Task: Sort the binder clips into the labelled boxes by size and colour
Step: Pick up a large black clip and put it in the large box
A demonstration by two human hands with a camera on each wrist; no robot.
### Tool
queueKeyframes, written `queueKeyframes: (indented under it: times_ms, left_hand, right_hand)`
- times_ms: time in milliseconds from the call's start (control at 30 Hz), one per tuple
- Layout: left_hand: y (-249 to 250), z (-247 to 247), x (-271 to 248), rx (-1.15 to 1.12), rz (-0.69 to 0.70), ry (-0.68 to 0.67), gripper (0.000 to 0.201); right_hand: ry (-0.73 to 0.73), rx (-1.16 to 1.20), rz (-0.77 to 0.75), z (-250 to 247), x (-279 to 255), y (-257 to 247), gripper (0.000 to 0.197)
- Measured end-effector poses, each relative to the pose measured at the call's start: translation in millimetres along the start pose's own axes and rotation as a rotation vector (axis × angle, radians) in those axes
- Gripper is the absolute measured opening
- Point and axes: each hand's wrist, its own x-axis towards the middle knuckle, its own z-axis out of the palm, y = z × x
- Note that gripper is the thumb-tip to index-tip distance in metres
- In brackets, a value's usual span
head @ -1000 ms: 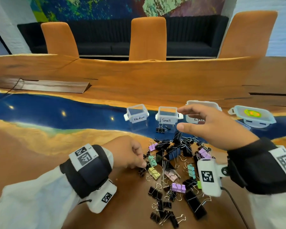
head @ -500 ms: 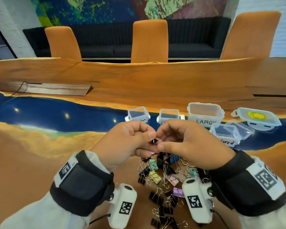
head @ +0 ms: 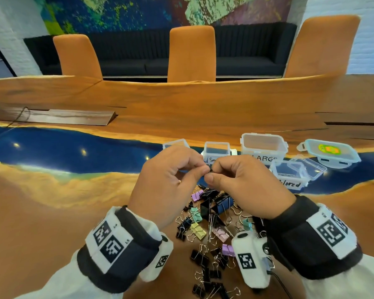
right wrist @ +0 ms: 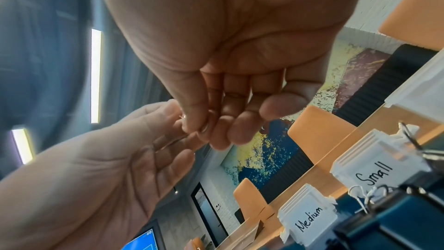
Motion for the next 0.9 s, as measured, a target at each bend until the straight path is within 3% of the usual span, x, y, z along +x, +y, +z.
queueKeyframes:
  times_ms: [133, 233, 333, 400, 467, 700, 900]
  left_hand:
    - [-7.9, -1.2, -5.7, 0.104, 0.097, -0.092, 0.005]
    - [-5.5, -0.9, -10.0, 0.043, 0.040, -0.109, 0.009]
    - [0.7, -4.0, -3.7, -0.273, -0.284, -0.059, 0.017]
    - [1.5, -8.4, 3.0, -0.426, -0.498, -0.154, 0.022]
    - [0.1, -11.6, 6.5, -0.466, -0.580, -0.288, 0.021]
    - [-5.5, -12.5, 6.3, -0.431, -0.593, -0.289, 0.004]
    - [-7.1, -0.5, -1.7, -0.210, -0.567, -0.278, 0.010]
  right_hand:
    - [-0.001, -0.016, -0.002, 0.1, -0.3, 0.5, 0.024]
    - [-0.014, 0.003, -0.009, -0.5, -0.9, -0.7, 0.021]
    - [-0.016, 0.044, -0.035, -3.0, -2.5, -2.8, 0.018]
    - [-0.018, 0.049, -0.053, -5.4, -2.9, -3.7, 0.017]
    - [-0.041, 0.037, -0.054, -8.0, -2.9, -4.4, 0.015]
    - [-0.081, -0.060, 0.014, -11.6, -6.4, -8.6, 0.013]
    - [-0.085, -0.224, 0.120, -1.4, -4.7, -5.1, 0.014]
